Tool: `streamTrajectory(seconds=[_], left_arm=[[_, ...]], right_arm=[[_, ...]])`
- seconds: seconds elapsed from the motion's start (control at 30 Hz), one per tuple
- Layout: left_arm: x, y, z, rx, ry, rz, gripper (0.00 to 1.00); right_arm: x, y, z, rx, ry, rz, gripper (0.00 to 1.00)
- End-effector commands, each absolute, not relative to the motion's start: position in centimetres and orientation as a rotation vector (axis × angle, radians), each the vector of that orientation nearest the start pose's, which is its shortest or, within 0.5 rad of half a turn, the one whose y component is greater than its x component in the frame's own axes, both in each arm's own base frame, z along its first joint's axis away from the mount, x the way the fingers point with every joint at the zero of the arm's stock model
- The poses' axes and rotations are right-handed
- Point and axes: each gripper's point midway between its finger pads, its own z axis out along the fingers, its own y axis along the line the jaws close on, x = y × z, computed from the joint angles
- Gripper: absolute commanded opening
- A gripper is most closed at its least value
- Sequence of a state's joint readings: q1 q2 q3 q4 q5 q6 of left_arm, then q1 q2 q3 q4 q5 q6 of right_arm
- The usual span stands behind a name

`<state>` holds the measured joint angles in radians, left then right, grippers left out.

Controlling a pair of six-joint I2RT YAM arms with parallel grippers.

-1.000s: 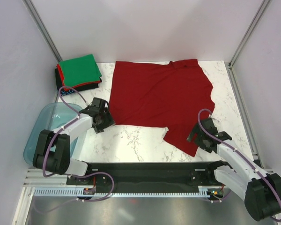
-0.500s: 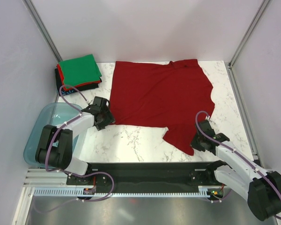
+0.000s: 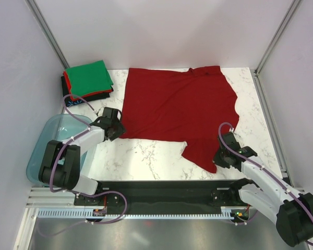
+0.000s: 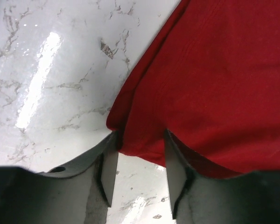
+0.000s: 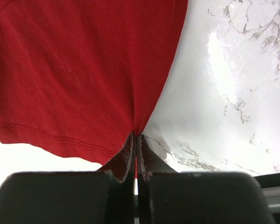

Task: Fold and stack the t-shirts
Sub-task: Fold the tshirt

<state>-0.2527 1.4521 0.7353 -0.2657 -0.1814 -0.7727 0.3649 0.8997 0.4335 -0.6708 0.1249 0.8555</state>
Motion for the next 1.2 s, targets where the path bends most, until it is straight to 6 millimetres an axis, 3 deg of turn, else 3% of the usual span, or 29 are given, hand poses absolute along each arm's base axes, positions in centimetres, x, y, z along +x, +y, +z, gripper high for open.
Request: streamTrajectory(seconds=[0.0,0.03,0.07,0.17,0.2,0.47,0.63,0.83,1.0,1.03,1.07,1.13,1.17], left_arm=[[33.2,-7.8,3.1,-0.763,2.384,-0.179,0.48],[33.2,-7.9,3.1,-0.763,2.384,-0.181,0.40],[33.3,-8.0,3.1,-0.759,2.387,-0.190,0.26],[32.9,-7.8,4.0,-0.746,2.388,-0.185,0.04],[32.8,-7.8,4.4,-0.749,2.383,-0.181,0.02],[29.6,-6.7,9.0,-0.782,2.314,-0.211,0.02],[27.2,-6.6,9.6,-0.786,2.320,-0.249,0.02],[25.6,-6.7,10.7,-0.769,2.313,-0.295,0.02],[27.4,-6.4,12.6,-0.685,2.303,-0.234,0.02],[27.8,-6.2,12.0,-0.675,2.338,-0.196,0.02],[28.3,-6.1,11.7,-0.676,2.351,-0.176,0.02],[29.8,-6.1,12.6,-0.663,2.350,-0.173,0.02],[30.4,-6.2,11.8,-0.664,2.386,-0.160,0.02]], right_arm=[[17.2,7.8,4.1,0.655,2.607,0.227,0.00],[17.3,7.8,4.5,0.656,2.598,0.231,0.00],[17.3,7.7,5.0,0.653,2.594,0.225,0.00],[17.2,7.4,6.4,0.647,2.575,0.227,0.00],[17.2,7.2,6.8,0.645,2.568,0.216,0.00],[15.5,6.5,10.8,0.685,2.506,0.261,0.00],[14.9,5.9,12.8,0.704,2.457,0.271,0.00],[15.3,5.7,16.1,0.700,2.400,0.286,0.00],[18.7,6.0,18.4,0.634,2.350,0.249,0.00],[19.5,6.0,18.4,0.610,2.361,0.216,0.00],[20.8,6.2,19.7,0.603,2.318,0.226,0.00],[22.7,6.1,20.2,0.597,2.305,0.166,0.00],[24.0,6.3,21.7,0.579,2.267,0.170,0.00]])
